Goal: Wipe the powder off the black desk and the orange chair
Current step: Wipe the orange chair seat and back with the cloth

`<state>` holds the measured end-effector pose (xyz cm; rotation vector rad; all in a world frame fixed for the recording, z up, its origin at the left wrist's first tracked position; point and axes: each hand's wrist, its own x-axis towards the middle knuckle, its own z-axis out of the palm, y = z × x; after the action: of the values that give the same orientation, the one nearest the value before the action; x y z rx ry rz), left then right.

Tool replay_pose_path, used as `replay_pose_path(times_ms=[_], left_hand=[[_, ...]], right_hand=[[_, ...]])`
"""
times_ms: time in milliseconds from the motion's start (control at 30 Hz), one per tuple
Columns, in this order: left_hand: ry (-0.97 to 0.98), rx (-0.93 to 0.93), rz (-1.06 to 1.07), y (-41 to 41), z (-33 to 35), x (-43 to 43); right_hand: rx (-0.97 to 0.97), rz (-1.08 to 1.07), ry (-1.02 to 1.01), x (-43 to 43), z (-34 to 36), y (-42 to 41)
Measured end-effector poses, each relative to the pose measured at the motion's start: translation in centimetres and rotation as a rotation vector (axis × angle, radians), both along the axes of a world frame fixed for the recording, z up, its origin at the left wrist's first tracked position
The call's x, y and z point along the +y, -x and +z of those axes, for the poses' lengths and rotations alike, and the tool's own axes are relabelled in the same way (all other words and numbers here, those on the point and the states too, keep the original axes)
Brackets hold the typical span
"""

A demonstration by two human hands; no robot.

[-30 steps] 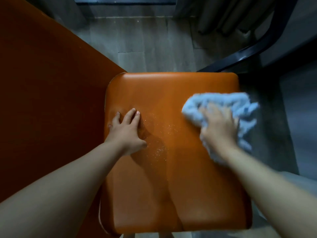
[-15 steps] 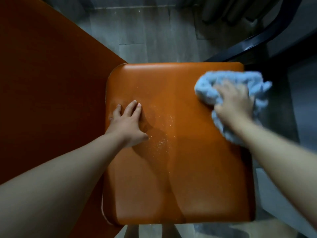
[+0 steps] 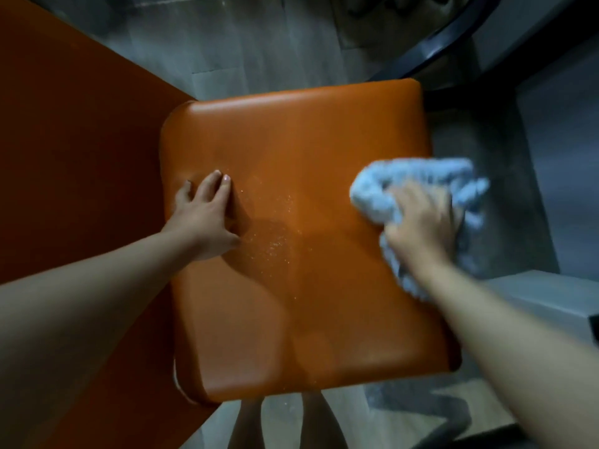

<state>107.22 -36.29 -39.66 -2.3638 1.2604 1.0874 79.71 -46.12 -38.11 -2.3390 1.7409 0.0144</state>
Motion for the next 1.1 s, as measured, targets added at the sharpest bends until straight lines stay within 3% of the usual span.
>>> replay_pose_path(times_ms=[133, 233, 367, 467, 600, 700, 833, 900, 1000, 1100], left_hand=[[-0.042, 0.037, -0.001, -0.6, 0.8, -0.3], [-0.035, 0.021, -0.016, -0.8, 0.5, -0.4], [-0.029, 0.004, -0.022, -1.0, 0.2, -0.3], [-0.026, 0.019, -0.026, -0.9, 0.3, -0.3], [-0.037, 0.022, -0.038, -0.8, 0.3, 0.1], [-0.036, 0.008, -0.051, -0.8, 0.1, 0.2], [-0.04, 0.016, -0.059, -0.9, 0.3, 0.1], [-0.05, 0.017, -0.062, -0.9, 0.6, 0.1], [-0.063, 0.041, -0.061, -0.9, 0.9, -0.1], [-0.092, 0.037, -0.088, -0.8, 1.0, -0.1]], right_hand=[[0.006, 0.063, -0.057, 9.0, 1.5, 4.0], [0.005, 0.078, 0.003, 3.8, 1.0, 2.1], [-0.011, -0.119, 0.005, -4.0, -0.7, -1.5], [0.025, -0.087, -0.013, 2.5, 0.1, 0.1], [0.11, 0.151, -0.164, 14.7, 2.4, 4.1], [0.09, 0.168, -0.106, 10.1, 1.2, 2.5], [0.051, -0.132, -0.013, -3.3, -1.0, -2.3], [0.049, -0.187, -0.002, -5.5, -1.0, -3.4], [0.099, -0.101, -0.02, 0.5, -0.6, -1.5], [0.125, 0.118, -0.118, 10.6, 1.2, 1.4]])
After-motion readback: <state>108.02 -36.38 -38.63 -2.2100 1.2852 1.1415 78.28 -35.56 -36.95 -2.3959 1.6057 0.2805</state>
